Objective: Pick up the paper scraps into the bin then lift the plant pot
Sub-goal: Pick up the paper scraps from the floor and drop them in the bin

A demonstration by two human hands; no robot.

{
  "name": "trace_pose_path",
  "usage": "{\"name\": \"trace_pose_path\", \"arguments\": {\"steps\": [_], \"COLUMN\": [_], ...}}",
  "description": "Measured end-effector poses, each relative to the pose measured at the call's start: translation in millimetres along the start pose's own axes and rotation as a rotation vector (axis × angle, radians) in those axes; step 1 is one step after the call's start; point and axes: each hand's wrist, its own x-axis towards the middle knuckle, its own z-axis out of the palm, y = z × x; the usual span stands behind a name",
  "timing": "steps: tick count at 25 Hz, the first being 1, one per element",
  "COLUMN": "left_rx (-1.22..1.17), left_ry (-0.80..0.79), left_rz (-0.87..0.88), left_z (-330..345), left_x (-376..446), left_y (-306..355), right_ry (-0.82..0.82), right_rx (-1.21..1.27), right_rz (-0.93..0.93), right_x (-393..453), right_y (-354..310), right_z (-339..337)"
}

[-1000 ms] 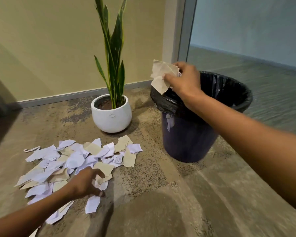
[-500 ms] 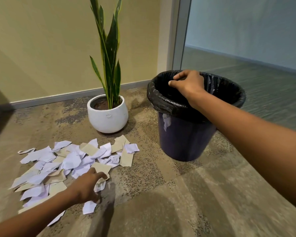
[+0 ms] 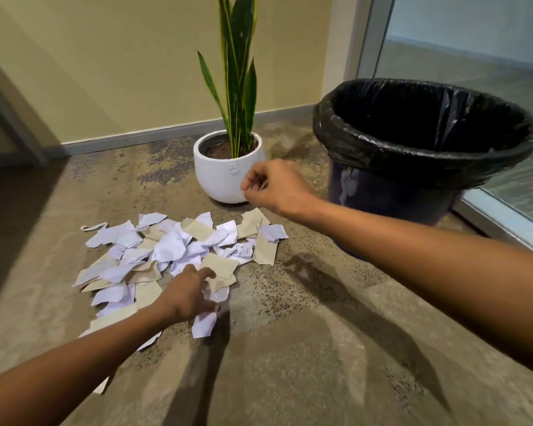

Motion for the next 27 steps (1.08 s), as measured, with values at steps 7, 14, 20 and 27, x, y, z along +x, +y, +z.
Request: {"name": "trace_pose_path", "arguments": {"steps": [7, 14, 20, 27], "left_rx": [-0.134, 0.121, 0.015, -0.457], "left_ry": [0.145, 0.067, 0.206, 0.287], "left_rz": [-0.124, 0.068, 0.088, -0.038], "left_z": [17.0, 27.1, 18.4, 0.8], "left_x": [28.6, 50.6, 55.4, 44.1], "left_y": [-23.3, -19.2, -17.2, -15.2], "right_ry": [-0.34, -0.558, -0.512, -0.276], "right_rx": [-0.292, -0.56, -0.56, -0.258], "right_rz": [0.178, 0.168, 0.052, 0.223], "right_x": [-2.7, 15.7, 6.8, 5.8], "right_y": [59.1, 94.3, 98.5, 99.0], "right_z": [84.0, 115.4, 131.9, 111.8]}}
